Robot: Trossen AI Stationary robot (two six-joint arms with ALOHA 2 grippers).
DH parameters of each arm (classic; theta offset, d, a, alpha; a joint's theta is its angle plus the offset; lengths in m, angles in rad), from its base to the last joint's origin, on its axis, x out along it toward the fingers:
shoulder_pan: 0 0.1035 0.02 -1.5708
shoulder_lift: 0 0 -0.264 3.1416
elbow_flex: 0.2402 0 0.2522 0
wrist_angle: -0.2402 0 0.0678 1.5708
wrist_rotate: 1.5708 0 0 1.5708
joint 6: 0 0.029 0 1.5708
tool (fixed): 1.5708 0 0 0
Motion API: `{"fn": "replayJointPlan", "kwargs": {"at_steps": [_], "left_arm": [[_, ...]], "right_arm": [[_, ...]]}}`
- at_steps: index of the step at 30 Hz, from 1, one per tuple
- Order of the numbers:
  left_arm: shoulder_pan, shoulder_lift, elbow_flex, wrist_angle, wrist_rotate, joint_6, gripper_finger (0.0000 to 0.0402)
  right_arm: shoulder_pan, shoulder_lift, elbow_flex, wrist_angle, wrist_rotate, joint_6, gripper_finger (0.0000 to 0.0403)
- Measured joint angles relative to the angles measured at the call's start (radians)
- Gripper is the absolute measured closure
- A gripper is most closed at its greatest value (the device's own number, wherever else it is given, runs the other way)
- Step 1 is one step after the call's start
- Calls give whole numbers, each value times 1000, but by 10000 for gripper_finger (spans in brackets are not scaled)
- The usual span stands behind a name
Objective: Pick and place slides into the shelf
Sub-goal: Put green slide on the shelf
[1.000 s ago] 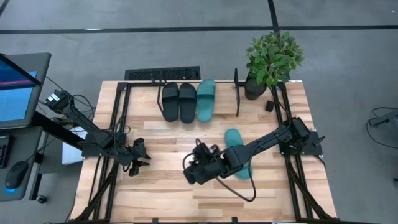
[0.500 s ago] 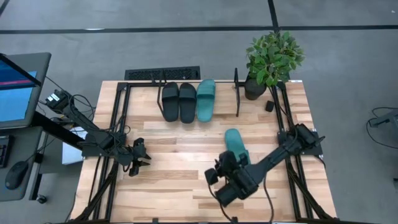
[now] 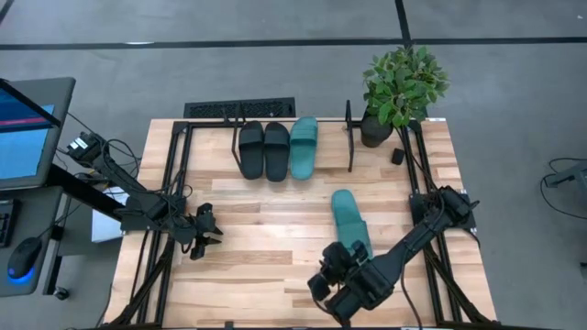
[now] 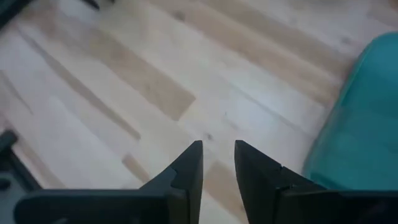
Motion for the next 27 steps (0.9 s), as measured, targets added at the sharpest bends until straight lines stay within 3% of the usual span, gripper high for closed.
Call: {"fn": "replayJointPlan", "kwargs": {"at_steps": [8, 13, 18, 27], "left_arm": [[0, 0, 0, 0, 0, 0, 267], [0, 0, 0, 0, 0, 0, 267], [0, 0, 0, 0, 0, 0, 267], [0, 0, 0, 0, 0, 0, 267]], "right_arm": [[6, 0, -3, -20, -222, -67, 250], [-2, 0, -65, -74, -373, 51, 195], [-1, 1, -163, -46, -394, 187, 170], [13, 1, -300, 59, -383, 409, 185]]}}
